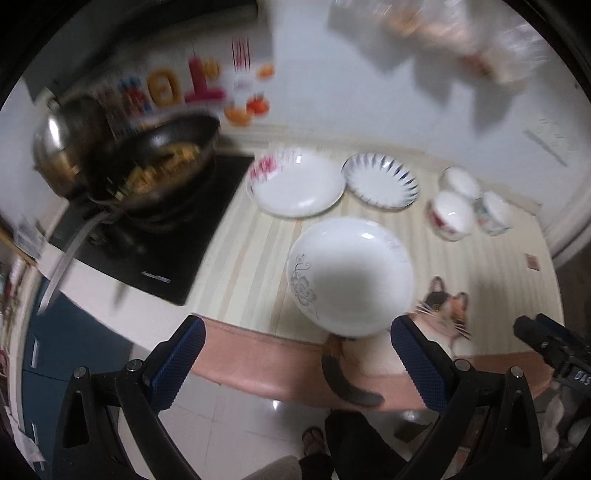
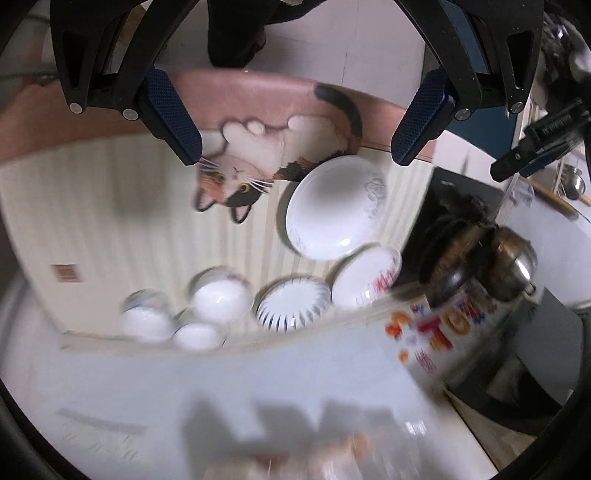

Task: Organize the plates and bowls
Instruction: 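Grasp the rim of the large grey-flower white plate with both grippers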

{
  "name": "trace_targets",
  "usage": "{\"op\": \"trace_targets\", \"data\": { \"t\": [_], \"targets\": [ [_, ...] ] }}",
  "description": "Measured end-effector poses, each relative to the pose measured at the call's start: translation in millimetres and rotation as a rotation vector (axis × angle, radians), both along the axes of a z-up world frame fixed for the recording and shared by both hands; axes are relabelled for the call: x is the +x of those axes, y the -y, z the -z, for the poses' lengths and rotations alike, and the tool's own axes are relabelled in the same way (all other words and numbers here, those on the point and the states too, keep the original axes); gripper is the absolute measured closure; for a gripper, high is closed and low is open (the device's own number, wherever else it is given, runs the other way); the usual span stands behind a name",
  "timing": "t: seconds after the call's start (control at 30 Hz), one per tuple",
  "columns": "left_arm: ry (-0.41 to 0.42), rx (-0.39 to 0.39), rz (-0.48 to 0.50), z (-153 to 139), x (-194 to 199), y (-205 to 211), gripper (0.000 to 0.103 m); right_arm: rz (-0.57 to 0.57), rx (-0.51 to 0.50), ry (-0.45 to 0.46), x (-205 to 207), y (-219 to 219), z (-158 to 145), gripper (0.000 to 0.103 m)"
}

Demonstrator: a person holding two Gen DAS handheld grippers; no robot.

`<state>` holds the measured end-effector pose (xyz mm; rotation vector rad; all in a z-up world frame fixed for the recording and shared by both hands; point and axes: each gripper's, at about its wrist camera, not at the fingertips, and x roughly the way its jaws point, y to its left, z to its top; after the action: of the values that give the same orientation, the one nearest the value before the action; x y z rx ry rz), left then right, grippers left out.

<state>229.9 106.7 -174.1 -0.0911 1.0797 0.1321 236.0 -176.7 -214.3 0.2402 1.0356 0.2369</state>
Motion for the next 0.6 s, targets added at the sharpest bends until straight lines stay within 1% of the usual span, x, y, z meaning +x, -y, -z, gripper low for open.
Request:
{"op": "trace_targets", "data": {
  "t": [0.07, 0.13, 0.17, 0.23, 0.33, 0.43, 0.5, 0.57, 0.6],
  "targets": [
    [-0.055, -0.018, 0.009, 32.3, 31.9, -8.1, 0.0, -0.038, 0.002, -0.049, 41.9, -7.7, 37.9, 0.0],
    [-0.109, -0.027, 0.04, 64.0, 59.6, -10.8, 0.0, -0.069, 0.017, -0.093, 86.0, -17.2, 74.6, 0.0],
    [-0.135, -0.016, 0.062, 79.2, 72.3, -10.6, 0.0, -0.078, 0.024, -0.108, 102.3, -19.6, 89.3, 0.002],
    [-0.178, -0.018, 0.09, 103.5, 91.6, -11.2, 0.001, -0.096, 0.038, -0.141, 130.9, -26.9, 113.6, 0.002],
    [-0.247, -0.032, 0.092, 136.1, 119.1, -15.5, 0.001, -0.126, 0.051, -0.201, 168.7, -37.4, 150.4, 0.003],
    [-0.29, -0.06, 0.084, 157.2, 137.8, -20.7, 0.001, -0.147, 0.051, -0.242, 191.6, -46.3, 174.0, 0.007],
    [-0.324, -0.095, 0.084, 170.8, 148.5, -26.4, 0.002, -0.158, 0.061, -0.278, 206.9, -50.9, 191.5, 0.016],
    [-0.351, -0.125, 0.075, 182.2, 153.0, -31.3, 0.006, -0.164, 0.071, -0.309, 214.8, -55.6, 201.2, 0.021],
    [-0.362, -0.143, 0.075, 186.8, 154.6, -32.9, 0.008, -0.168, 0.077, -0.318, 217.1, -59.6, 202.8, 0.025]
  ]
}}
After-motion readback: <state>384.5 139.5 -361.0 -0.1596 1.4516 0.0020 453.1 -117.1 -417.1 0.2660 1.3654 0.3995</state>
